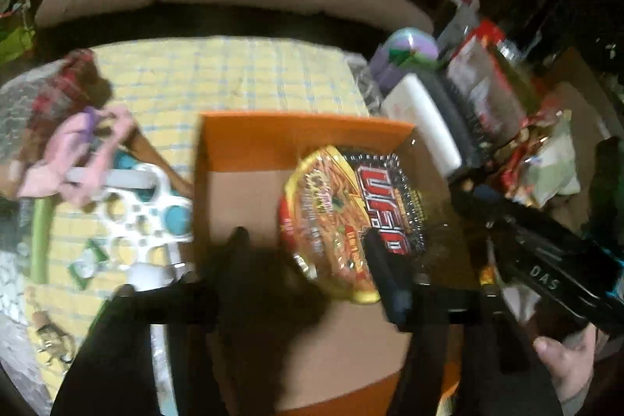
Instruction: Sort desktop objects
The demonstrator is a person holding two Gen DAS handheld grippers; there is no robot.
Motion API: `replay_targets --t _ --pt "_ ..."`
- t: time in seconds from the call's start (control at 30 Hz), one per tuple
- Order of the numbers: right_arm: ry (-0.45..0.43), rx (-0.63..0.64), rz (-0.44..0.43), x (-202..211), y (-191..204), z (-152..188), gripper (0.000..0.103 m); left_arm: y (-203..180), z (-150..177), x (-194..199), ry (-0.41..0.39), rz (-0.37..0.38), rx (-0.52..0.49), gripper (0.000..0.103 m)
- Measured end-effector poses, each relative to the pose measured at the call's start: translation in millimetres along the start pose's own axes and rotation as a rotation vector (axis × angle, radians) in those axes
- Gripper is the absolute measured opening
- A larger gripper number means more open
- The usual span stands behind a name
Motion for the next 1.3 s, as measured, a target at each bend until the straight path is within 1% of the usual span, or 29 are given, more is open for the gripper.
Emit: replay_targets --t 0.03,0.07,0.1,0.13,0.17,0.2,0.23,0.3,0.37,0.5,0.57,0.6,0.67,0.73,0.83,0.97,1.0,1.03,1.07,1.1,1.13,1.2,1.23,1.3 --pt "-0.005 0.009 -0.017 6.5 10.5 2.5 0.053 7.2 2.0 13.0 -0.012 -0.001 -0.004 0.069" --pt "-0.009 0.013 -0.031 10.7 17.5 3.7 0.056 13.0 3.8 22.4 -0.019 -0.002 -0.007 0.074" --pt "-0.014 0.023 -0.056 17.1 30.6 7.3 0.065 23.4 8.4 37.5 -0.032 -0.006 -0.012 0.085" --pt "-0.016 0.037 -0.083 22.9 46.1 11.9 0.079 32.1 12.4 49.2 -0.043 -0.006 -0.020 0.089" --pt "-0.014 0.046 -0.100 25.9 56.3 14.9 0.087 41.0 17.4 62.0 -0.056 -0.006 -0.034 0.095" --pt "-0.010 0.064 -0.126 29.6 73.4 20.2 0.103 54.6 26.3 77.8 -0.067 -0.013 -0.051 0.096" --pt "-0.005 0.087 -0.138 33.1 90.2 25.7 0.103 62.8 30.9 84.9 -0.068 -0.018 -0.055 0.096" --pt "0.004 0.133 -0.134 38.8 116.8 36.9 0.103 88.9 48.7 102.8 -0.063 -0.035 -0.053 0.096" --pt "-0.001 0.173 -0.143 45.1 144.9 45.9 0.103 118.4 64.6 116.2 -0.061 -0.075 -0.030 0.096" --pt "-0.006 0.194 -0.237 58.9 204.2 64.7 0.103 182.0 98.5 135.2 -0.065 -0.149 0.049 0.096" --pt "-0.008 0.210 -0.253 61.5 226.9 72.3 0.103 207.3 111.5 140.2 -0.076 -0.206 0.060 0.096" --pt "-0.004 0.218 -0.258 60.9 238.3 75.4 0.103 224.3 119.7 142.0 -0.080 -0.254 0.063 0.096" --pt "0.007 0.220 -0.271 57.1 258.5 80.7 0.103 245.5 130.5 140.5 -0.084 -0.297 0.063 0.096" --pt "0.022 0.215 -0.292 49.3 277.6 85.0 0.103 261.5 140.6 134.8 -0.073 -0.310 0.068 0.096" --pt "0.043 0.205 -0.313 33.0 297.9 89.5 0.103 278.7 152.3 120.2 -0.058 -0.314 0.073 0.096" --pt "0.073 0.188 -0.331 7.5 314.9 93.6 0.103 288.0 160.9 102.0 -0.060 -0.327 0.040 0.096" --pt "0.081 0.188 -0.332 0.4 319.0 95.0 0.102 288.2 162.8 95.3 -0.054 -0.327 0.024 0.093" --pt "0.088 0.189 -0.333 -6.7 322.9 96.5 0.098 288.1 164.7 90.6 -0.050 -0.334 0.010 0.092" --pt "0.103 0.190 -0.336 -16.0 326.9 98.8 0.097 288.7 166.3 84.9 -0.043 -0.343 -0.004 0.088" --pt "0.112 0.188 -0.335 -21.7 329.5 100.3 0.092 289.9 167.8 78.0 -0.030 -0.344 -0.017 0.083" --pt "0.125 0.185 -0.339 -30.2 332.3 101.9 0.085 290.9 168.8 71.9 -0.022 -0.339 -0.027 0.080" --pt "0.145 0.178 -0.343 -43.6 337.6 104.1 0.076 292.1 169.6 64.6 -0.018 -0.336 -0.040 0.065" --pt "0.158 0.172 -0.348 -52.5 340.4 106.1 0.072 292.5 169.8 61.9 -0.016 -0.338 -0.046 0.064" --pt "0.185 0.166 -0.356 -66.0 344.6 108.8 0.069 293.1 170.2 54.9 -0.015 -0.319 -0.051 0.063"
Point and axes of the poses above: each gripper's, at about its wrist camera, not at the fingertips, and x roughly against the way its jaws point, y to its left, z to its underside, the point moved 10 cm from there along -x, roughly the way its jaws point, and after that the axes turned 4 degrees about y, right-handed, at the moved point
